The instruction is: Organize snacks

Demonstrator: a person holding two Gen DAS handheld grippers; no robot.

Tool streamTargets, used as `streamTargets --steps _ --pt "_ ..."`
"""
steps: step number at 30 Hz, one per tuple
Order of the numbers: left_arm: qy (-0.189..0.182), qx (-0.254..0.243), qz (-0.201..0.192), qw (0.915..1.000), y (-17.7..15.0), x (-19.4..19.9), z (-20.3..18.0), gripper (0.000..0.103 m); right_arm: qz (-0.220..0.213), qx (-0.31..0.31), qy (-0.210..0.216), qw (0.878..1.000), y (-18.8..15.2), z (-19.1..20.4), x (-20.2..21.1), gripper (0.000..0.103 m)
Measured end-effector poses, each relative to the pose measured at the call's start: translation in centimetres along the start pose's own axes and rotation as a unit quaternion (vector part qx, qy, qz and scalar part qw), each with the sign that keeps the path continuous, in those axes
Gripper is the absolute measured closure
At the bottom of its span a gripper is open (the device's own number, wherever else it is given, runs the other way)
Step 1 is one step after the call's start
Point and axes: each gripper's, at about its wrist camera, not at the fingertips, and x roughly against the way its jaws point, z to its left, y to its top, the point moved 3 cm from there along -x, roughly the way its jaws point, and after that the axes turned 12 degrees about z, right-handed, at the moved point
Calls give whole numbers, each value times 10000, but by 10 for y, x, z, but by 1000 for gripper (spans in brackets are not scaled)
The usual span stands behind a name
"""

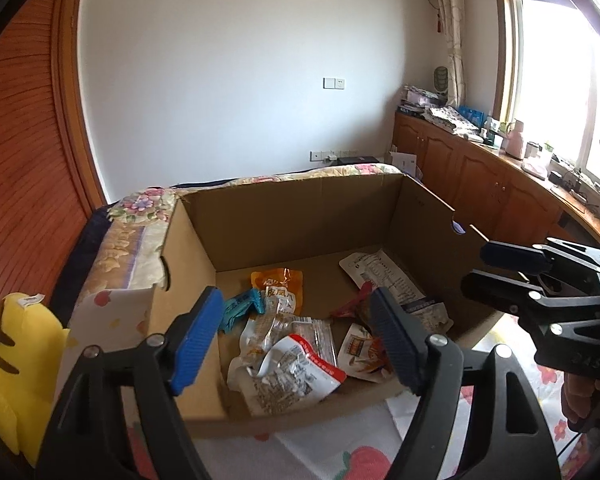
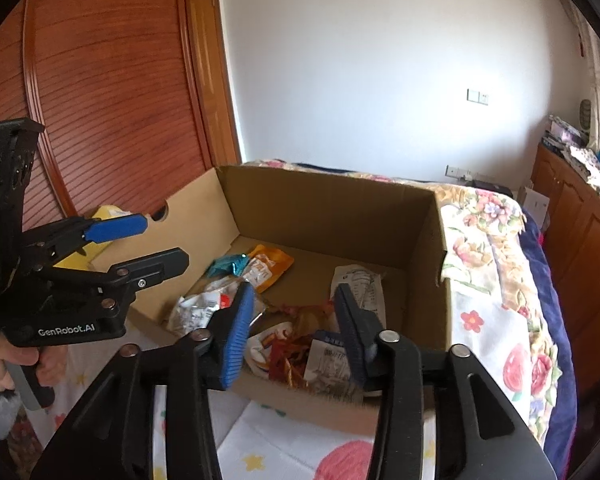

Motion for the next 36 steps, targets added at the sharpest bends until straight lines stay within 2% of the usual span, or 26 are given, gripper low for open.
streamTargets --steps 3,6,13,16,19,36 --pt "143 -55 -61 9999 -7 16 -5 25 -64 -50 -184 9998 -7 4 15 48" --pt "131 16 -139 9998 -19 35 -7 23 -131 -121 -286 9994 -16 7 29 41" --pt "145 133 -341 9992 -49 84 -13 12 -197 -317 -347 9987 -43 16 60 22" --pt "223 114 -411 9988 -61 103 -17 4 -242 -348 -383 9984 -55 24 75 16" --pt "290 86 -465 9985 -74 121 -22 0 -291 -358 -435 9980 -67 31 90 14" --pt "372 184 -488 9979 -139 180 -38 0 -481 -548 -709 9948 -123 59 147 7"
